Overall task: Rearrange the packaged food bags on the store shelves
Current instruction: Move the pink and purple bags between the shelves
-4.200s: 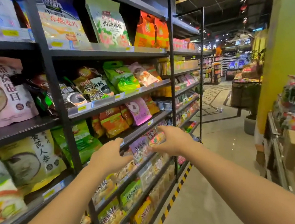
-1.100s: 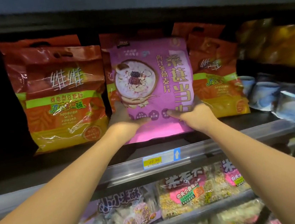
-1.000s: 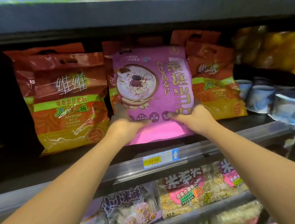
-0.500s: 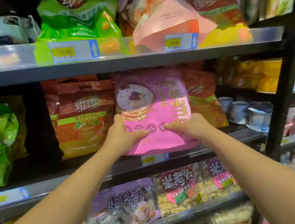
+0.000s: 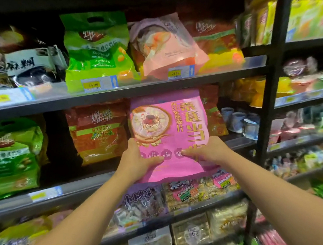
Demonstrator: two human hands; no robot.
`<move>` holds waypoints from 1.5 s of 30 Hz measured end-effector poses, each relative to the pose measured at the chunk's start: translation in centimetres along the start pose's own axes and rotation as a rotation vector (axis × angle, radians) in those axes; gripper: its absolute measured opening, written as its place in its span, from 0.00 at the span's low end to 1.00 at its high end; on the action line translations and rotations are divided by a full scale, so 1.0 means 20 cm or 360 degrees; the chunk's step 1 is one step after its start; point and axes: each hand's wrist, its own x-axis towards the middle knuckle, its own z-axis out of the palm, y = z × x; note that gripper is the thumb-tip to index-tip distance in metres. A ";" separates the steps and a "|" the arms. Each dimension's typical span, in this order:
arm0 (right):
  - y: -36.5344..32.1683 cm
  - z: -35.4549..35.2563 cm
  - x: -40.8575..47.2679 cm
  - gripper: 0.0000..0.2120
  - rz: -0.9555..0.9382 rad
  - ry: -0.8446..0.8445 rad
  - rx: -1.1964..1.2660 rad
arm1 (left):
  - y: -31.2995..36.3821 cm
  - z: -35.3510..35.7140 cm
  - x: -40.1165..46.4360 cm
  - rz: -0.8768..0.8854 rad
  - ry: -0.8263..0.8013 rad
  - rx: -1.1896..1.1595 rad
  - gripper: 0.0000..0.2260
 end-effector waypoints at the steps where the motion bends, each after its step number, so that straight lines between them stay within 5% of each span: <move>1: 0.00 -0.01 -0.05 0.18 -0.0001 -0.0005 -0.0019 | 0.01 -0.01 -0.04 -0.0008 -0.0010 0.0004 0.37; 25: -0.49 -0.13 -0.79 0.16 -0.0048 -0.0005 -0.0327 | 0.21 -0.38 -0.63 0.0131 -0.0026 -0.0286 0.35; 34: -0.81 0.18 -0.94 0.17 0.0014 -0.0071 0.0218 | 0.14 -0.85 -0.76 0.0237 0.0075 -0.0276 0.29; 45: -1.28 0.72 -1.11 0.10 -0.0476 -0.0053 0.0438 | 0.00 -1.55 -1.07 0.0262 0.0521 -0.0246 0.28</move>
